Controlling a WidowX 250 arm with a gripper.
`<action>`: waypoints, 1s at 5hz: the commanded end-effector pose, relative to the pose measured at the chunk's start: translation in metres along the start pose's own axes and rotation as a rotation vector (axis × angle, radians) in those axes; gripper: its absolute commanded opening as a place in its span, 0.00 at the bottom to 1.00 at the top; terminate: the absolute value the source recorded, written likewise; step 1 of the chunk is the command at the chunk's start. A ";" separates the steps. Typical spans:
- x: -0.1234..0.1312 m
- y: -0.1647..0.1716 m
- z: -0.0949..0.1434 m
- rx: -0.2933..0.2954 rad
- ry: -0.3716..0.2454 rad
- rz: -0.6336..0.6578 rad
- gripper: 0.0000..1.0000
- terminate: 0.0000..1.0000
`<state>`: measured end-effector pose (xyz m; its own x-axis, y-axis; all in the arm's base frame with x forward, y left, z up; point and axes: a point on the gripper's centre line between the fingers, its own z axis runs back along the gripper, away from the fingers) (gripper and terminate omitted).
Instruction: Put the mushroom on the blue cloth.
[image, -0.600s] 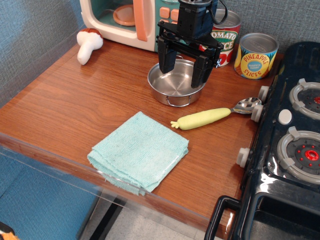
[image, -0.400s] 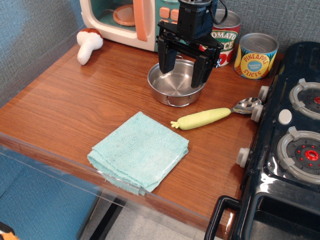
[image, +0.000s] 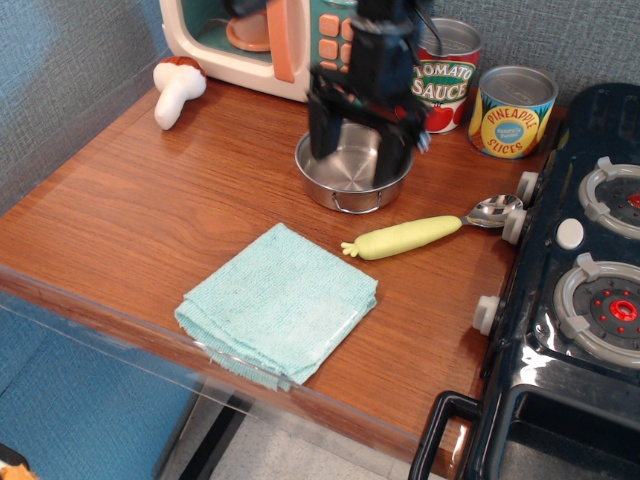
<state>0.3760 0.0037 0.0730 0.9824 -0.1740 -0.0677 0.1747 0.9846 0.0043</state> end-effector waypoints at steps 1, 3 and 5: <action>-0.006 0.106 0.042 0.042 -0.175 0.219 1.00 0.00; -0.013 0.196 0.032 0.129 -0.180 0.340 1.00 0.00; 0.003 0.213 0.005 0.178 -0.158 0.372 1.00 0.00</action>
<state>0.4175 0.2107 0.0448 0.9804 0.1891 0.0554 -0.1954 0.9691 0.1504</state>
